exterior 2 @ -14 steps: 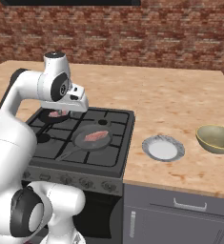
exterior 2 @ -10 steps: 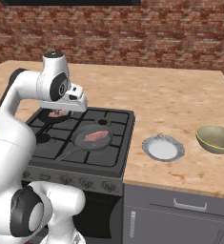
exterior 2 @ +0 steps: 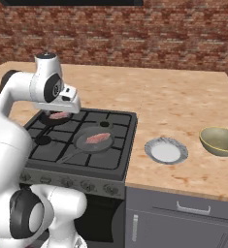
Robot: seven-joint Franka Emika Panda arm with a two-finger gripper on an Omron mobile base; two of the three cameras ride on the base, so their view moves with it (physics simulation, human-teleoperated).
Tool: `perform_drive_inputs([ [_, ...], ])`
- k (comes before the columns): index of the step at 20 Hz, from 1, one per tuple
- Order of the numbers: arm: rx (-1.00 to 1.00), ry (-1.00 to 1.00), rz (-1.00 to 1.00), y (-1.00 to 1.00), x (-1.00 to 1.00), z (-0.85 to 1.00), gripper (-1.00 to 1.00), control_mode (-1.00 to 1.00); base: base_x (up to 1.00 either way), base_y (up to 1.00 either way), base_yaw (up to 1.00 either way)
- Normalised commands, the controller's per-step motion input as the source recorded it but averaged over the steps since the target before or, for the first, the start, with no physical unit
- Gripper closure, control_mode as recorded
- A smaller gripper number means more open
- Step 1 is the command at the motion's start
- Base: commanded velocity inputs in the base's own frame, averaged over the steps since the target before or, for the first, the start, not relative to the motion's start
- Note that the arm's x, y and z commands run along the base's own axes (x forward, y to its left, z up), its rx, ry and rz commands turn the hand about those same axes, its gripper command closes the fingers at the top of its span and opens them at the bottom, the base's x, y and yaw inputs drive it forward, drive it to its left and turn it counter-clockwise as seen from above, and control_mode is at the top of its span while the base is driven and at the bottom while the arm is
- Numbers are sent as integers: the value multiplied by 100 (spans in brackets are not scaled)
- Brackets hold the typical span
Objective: Place one of the steaks on the plate and the other in the bowl. Then place the bowl in the fridge.
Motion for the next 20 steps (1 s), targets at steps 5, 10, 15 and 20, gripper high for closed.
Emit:
perform_drive_inputs([
  [5,5,0,7,26,11,-6,-100,-100,0,0,0],
  [10,4,0,8,27,22,-12,-100,-100,0,0,0],
  [15,9,0,0,15,12,-7,-100,-100,0,0,0],
  [20,4,0,-6,25,0,0,-100,-100,0,0,0],
])
